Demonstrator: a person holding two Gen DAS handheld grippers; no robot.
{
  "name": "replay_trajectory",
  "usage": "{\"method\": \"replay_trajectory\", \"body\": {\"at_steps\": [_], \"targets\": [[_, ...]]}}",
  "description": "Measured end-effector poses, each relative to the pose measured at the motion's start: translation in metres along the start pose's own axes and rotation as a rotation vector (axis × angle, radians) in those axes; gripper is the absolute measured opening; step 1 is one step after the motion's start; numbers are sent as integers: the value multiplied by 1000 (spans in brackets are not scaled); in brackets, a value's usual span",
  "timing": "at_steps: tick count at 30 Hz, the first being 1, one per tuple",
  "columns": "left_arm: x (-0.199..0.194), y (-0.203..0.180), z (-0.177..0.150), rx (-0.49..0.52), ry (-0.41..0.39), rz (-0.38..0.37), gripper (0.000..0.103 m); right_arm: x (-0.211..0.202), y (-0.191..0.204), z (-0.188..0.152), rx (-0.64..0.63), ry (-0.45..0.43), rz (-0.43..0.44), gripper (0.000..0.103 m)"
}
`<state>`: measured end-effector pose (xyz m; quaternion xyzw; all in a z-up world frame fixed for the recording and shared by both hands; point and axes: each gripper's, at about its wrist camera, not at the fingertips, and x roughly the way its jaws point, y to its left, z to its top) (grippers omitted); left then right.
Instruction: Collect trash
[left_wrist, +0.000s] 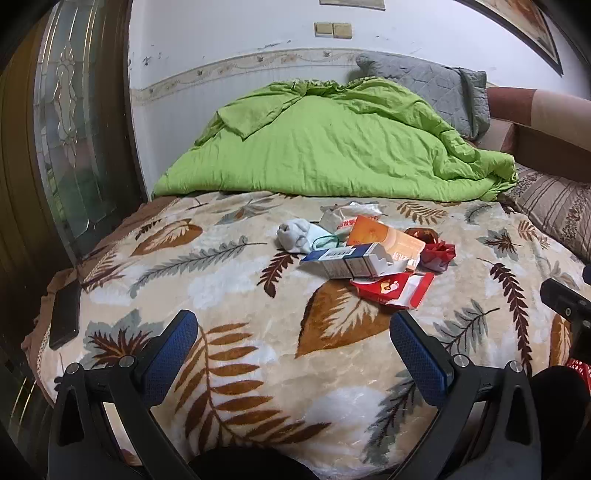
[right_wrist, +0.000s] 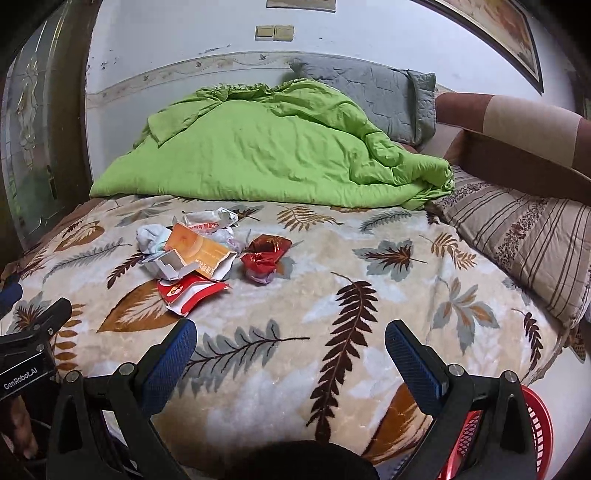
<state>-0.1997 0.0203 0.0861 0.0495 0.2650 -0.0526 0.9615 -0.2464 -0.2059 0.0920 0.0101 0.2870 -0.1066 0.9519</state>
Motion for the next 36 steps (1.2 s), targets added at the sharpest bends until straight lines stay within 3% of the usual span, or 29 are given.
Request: {"method": "replay_trajectory", "body": {"at_steps": [36], "targets": [[3, -9, -1, 22, 11, -1, 103, 6, -7, -1, -6, 38, -11, 103]]}}
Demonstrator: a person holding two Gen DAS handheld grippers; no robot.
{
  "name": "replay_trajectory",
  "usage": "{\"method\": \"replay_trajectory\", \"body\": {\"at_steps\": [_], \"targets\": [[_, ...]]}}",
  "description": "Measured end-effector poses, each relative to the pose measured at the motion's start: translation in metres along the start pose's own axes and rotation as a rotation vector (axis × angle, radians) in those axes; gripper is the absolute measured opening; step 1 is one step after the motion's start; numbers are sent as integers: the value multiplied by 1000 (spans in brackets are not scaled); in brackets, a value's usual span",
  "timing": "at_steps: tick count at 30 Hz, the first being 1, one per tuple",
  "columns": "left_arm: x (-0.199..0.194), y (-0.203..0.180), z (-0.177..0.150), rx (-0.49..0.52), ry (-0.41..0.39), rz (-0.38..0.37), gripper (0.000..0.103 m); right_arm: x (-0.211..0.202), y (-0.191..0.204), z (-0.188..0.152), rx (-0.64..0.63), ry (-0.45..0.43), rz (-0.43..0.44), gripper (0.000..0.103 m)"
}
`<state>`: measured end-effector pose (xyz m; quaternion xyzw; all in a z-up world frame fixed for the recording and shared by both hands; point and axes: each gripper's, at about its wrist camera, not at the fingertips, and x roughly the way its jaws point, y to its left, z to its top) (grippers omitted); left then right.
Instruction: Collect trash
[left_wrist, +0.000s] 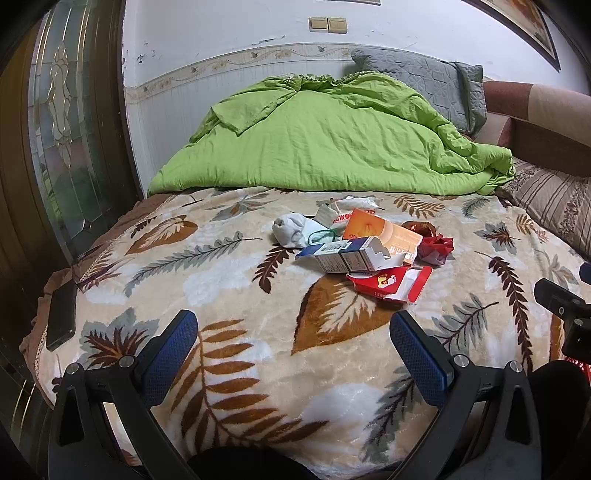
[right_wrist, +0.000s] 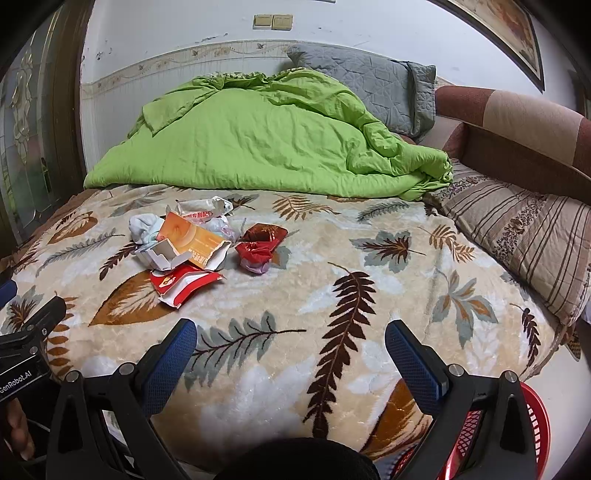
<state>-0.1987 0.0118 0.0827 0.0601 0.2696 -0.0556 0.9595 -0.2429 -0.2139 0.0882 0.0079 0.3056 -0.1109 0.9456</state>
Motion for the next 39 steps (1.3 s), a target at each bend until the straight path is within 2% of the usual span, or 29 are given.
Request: {"method": "replay_trajectory", "body": {"at_steps": [15, 25, 30, 36, 39], "targets": [[0, -2, -1, 0, 5, -2, 103, 0, -5, -2, 5, 10, 5, 103], [12, -2, 1, -29, 82, -72, 103, 9, -9, 0, 41, 59, 44, 103], [35, 6, 21, -101, 170, -151, 103, 16, -13, 2, 73, 94, 75, 99], [91, 19, 49, -337, 381, -298, 103, 18, -17, 2, 96, 111, 104, 95], [118, 25, 58, -455, 461, -347, 90, 18, -17, 2, 103, 109, 112, 95]]}}
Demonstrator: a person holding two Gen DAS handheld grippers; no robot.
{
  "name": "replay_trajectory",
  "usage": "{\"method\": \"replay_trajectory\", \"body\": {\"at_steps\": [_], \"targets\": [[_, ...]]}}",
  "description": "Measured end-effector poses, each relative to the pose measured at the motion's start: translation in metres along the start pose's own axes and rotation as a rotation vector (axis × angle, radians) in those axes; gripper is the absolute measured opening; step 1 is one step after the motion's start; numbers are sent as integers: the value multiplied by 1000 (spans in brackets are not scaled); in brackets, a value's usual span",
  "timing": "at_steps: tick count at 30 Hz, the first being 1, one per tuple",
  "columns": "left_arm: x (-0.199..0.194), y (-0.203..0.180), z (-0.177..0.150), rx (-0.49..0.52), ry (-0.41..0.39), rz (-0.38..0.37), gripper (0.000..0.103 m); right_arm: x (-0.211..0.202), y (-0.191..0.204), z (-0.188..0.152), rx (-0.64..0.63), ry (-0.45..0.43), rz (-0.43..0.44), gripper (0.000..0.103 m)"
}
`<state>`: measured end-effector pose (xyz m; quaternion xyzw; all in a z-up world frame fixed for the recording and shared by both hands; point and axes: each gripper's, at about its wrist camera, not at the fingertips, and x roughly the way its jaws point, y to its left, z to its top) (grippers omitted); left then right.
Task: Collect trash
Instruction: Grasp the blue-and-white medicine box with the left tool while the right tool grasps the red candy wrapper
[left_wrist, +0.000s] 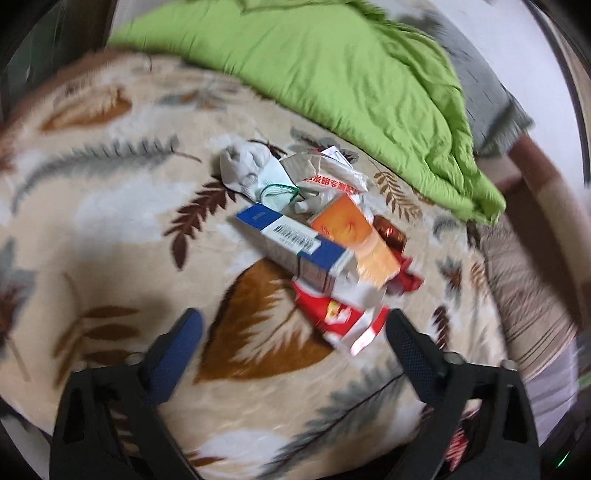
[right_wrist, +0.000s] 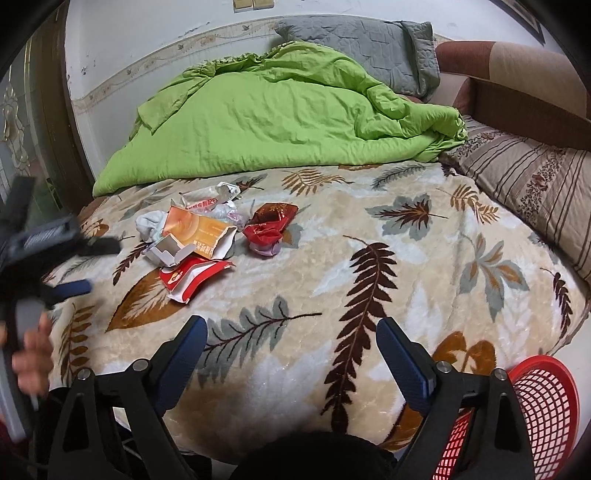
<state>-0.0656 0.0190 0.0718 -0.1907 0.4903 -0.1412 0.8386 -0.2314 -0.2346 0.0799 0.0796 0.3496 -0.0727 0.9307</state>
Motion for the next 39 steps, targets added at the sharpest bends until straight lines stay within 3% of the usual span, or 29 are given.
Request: {"method": "replay_trajectory", "body": {"at_steps": [2, 6, 12, 16, 18, 20, 23, 28, 30, 39], "targets": [[15, 2, 14, -77, 54, -35, 80, 1, 0, 1, 4, 1, 5, 95], [37, 8, 35, -195, 98, -49, 79, 1, -1, 1, 8, 0, 16, 95], [69, 12, 49, -295, 176, -93, 56, 2, -4, 1, 22, 4, 34, 95], [87, 9, 51, -279, 204, -76, 54, 5, -5, 3, 32, 21, 51, 95], [90, 11, 50, -268, 207, -82, 53, 7, -7, 6, 43, 26, 72, 90], [88, 12, 50, -228, 203, -82, 47, 11, -11, 13, 64, 33, 105, 89], [82, 17, 48, -184, 204, -108, 41, 27, -14, 29, 87, 72, 154, 77], [63, 23, 43, -86, 181, -146, 41, 68, -16, 58, 142, 151, 226, 77], [55, 24, 40, -44, 164, -146, 41, 89, -16, 68, 172, 191, 248, 71], [38, 35, 33, 34, 156, -145, 41, 155, 9, 94, 124, 226, 187, 61]]}}
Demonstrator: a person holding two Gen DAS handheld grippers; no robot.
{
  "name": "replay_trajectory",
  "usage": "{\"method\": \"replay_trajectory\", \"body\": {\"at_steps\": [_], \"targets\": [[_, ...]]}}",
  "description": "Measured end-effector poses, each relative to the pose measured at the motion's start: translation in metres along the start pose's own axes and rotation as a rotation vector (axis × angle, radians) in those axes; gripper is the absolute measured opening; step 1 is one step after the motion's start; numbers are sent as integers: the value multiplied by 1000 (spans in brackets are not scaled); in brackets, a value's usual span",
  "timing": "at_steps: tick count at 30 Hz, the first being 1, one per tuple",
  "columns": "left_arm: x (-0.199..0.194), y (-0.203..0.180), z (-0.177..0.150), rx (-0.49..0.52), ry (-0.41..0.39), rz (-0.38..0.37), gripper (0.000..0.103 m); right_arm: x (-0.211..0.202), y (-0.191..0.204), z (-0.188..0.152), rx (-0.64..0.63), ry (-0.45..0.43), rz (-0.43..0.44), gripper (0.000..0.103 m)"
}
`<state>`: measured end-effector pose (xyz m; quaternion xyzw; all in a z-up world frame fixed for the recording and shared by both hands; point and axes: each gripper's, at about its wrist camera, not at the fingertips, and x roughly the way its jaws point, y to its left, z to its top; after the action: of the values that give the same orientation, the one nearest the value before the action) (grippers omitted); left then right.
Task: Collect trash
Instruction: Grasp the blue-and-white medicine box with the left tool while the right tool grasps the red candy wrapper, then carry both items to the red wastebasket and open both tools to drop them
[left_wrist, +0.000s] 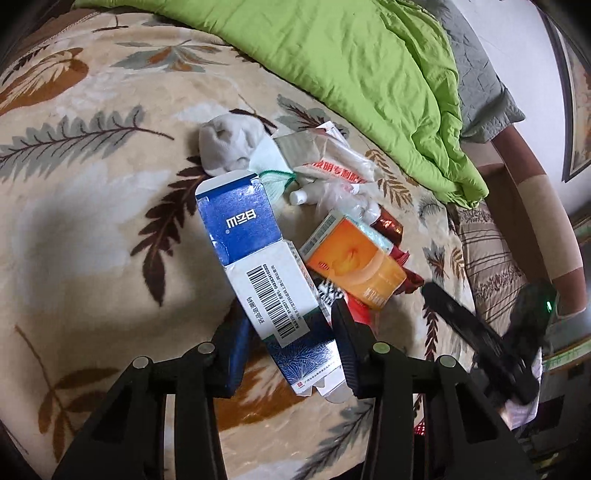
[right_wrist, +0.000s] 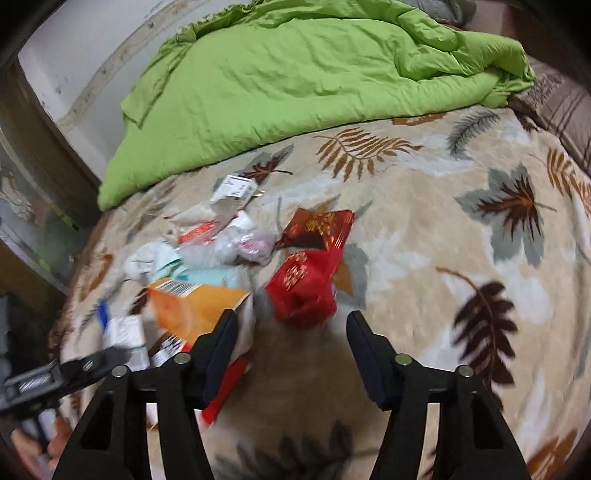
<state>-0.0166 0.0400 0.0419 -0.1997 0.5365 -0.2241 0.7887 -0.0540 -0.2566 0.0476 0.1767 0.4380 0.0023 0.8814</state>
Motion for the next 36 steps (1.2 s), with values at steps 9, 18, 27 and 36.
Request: {"method": "replay_trajectory", "body": {"at_steps": [9, 18, 27, 36], "targets": [[16, 9, -4, -1, 21, 28, 41, 16, -3, -4, -11, 12, -1, 31], [9, 3, -10, -8, -33, 19, 40, -32, 7, -30, -44, -87, 13, 30], [-26, -27, -39, 111, -126, 50, 40, -71, 20, -64, -92, -134, 43, 30], [-35, -72, -73, 283, -154, 89, 40, -96, 15, -90, -104, -147, 61, 30]]}}
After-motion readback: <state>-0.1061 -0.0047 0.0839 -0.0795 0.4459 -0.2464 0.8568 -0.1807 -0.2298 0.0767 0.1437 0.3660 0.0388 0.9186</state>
